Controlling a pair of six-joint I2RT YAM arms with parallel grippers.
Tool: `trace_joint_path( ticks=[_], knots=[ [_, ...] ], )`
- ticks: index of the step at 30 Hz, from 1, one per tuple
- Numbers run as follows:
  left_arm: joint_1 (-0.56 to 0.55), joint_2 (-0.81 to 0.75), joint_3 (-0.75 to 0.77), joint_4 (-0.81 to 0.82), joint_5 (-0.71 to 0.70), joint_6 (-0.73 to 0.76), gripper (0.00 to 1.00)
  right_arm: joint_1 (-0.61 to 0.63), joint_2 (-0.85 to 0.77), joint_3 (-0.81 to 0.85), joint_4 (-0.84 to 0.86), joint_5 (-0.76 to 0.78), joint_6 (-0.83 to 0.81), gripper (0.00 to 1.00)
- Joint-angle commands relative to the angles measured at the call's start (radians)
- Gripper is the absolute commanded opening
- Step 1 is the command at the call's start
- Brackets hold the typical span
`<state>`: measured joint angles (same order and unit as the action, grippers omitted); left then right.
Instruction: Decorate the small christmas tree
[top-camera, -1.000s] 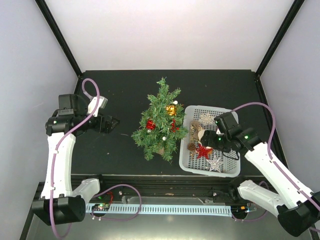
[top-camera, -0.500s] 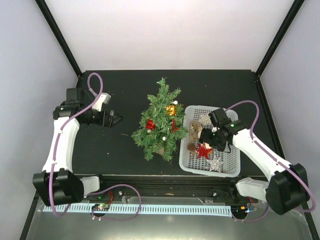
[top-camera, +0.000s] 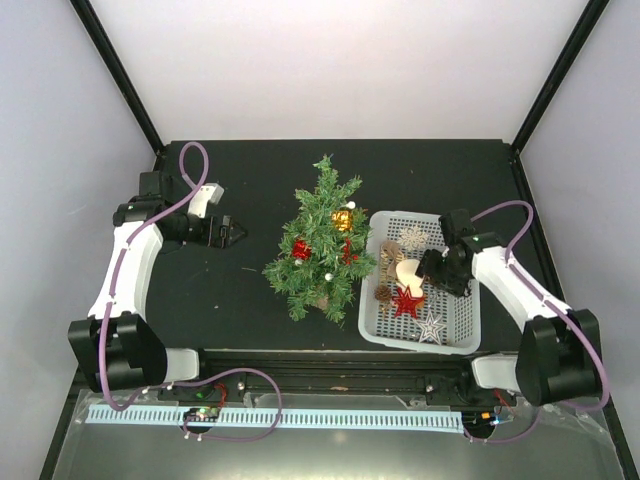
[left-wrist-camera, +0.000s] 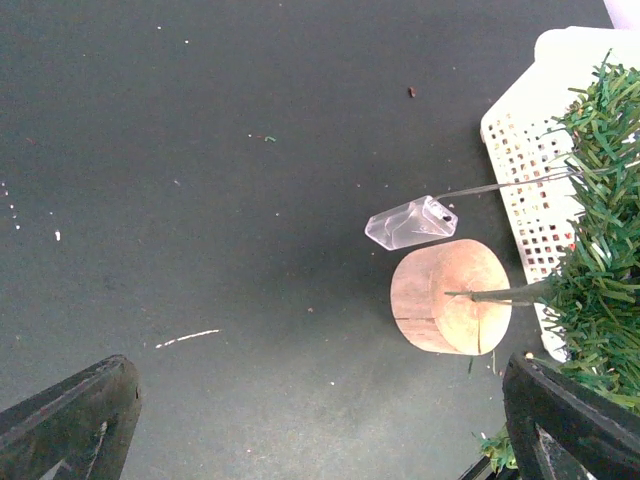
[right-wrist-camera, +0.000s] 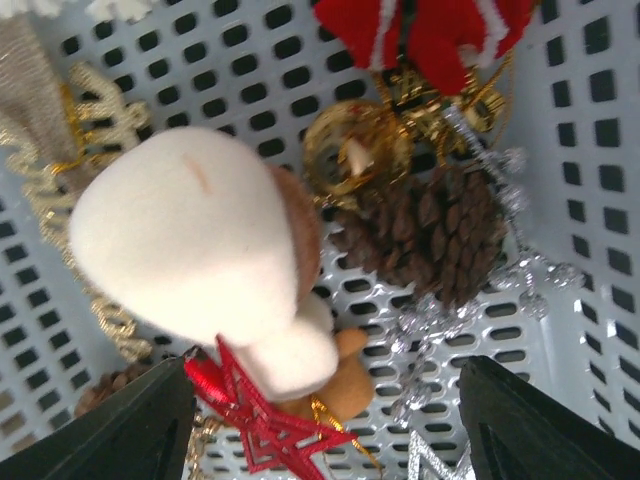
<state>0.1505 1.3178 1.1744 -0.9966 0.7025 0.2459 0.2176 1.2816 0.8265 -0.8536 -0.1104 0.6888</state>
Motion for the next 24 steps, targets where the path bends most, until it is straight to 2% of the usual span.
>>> trace_joint_path(
  ticks=[1, 8, 14, 19, 24],
  knots=[
    [0.004, 0.012, 0.012, 0.021, -0.001, -0.015, 0.99, -0.043, 0.06, 0.049, 0.019, 0.061, -0.009, 0.72],
    [0.006, 0.014, 0.013, 0.024, -0.011, -0.017, 0.99, -0.077, 0.168, 0.111, 0.003, 0.094, -0.027, 0.6],
    [0.005, 0.008, 0.001, 0.032, -0.012, -0.019, 0.99, -0.087, 0.185, 0.118, -0.017, 0.107, -0.04, 0.49],
    [0.005, 0.011, 0.0, 0.035, -0.011, -0.019, 0.99, -0.087, 0.165, 0.089, -0.016, 0.099, -0.038, 0.43],
    [0.005, 0.009, 0.006, 0.028, -0.013, -0.015, 0.99, -0.087, 0.163, 0.07, -0.012, 0.087, -0.045, 0.42]
  ],
)
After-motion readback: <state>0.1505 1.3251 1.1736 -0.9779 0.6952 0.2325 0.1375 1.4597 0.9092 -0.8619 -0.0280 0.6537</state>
